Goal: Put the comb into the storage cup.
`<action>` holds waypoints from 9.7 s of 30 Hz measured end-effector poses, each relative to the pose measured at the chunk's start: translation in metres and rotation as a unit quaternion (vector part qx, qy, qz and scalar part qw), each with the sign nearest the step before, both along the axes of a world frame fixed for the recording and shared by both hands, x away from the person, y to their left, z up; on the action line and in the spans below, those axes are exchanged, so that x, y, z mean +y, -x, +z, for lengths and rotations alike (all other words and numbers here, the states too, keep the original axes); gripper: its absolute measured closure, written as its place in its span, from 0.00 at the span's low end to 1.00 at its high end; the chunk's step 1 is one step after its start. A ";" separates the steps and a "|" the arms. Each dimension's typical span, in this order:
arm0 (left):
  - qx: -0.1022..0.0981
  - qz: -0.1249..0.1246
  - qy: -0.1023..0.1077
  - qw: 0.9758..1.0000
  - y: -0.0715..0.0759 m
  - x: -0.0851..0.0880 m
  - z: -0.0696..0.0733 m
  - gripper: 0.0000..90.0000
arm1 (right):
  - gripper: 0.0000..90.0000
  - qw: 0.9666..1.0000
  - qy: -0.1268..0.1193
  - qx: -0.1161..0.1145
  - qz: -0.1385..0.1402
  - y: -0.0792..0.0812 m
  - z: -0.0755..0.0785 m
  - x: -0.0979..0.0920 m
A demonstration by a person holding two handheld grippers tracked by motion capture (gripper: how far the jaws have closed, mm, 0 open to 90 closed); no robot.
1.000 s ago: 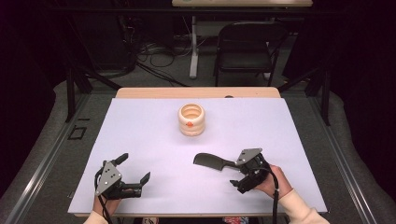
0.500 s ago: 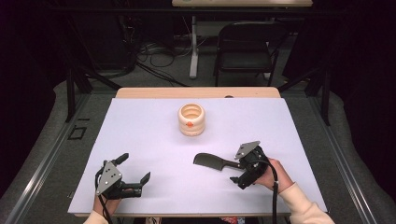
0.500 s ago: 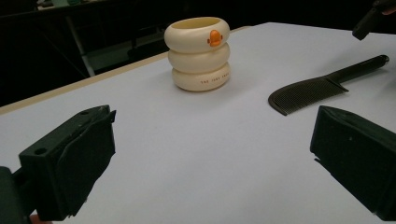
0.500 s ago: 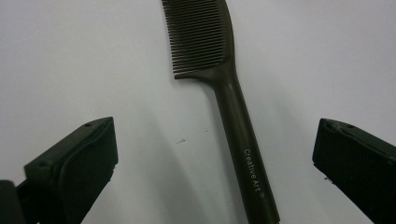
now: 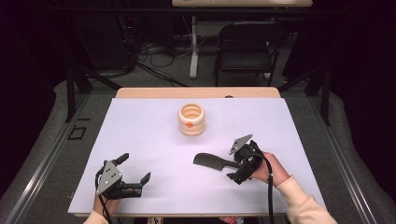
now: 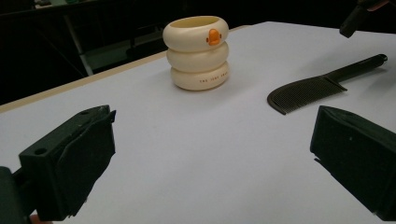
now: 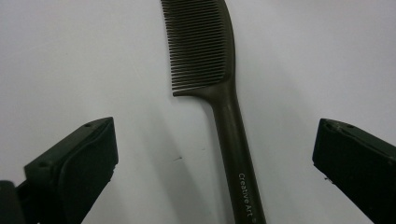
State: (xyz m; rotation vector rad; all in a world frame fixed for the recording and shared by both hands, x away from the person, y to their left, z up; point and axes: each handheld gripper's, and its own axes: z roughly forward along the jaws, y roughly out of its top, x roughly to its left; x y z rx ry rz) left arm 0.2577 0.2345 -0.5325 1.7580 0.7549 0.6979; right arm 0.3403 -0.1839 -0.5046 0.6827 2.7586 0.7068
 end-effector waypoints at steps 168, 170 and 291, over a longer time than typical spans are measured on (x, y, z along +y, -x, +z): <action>0.005 -0.003 -0.006 1.000 -0.003 0.000 -0.001 0.00 | 0.79 1.000 -0.017 -0.002 0.018 -0.018 0.026 0.005; 0.005 -0.002 -0.005 1.000 -0.003 0.000 -0.001 0.00 | 0.79 1.000 -0.022 -0.005 0.019 -0.018 0.026 0.005; 0.005 -0.004 -0.008 1.000 -0.003 -0.002 -0.001 0.00 | 0.79 0.976 -0.175 -0.116 -0.062 -0.019 0.043 -0.009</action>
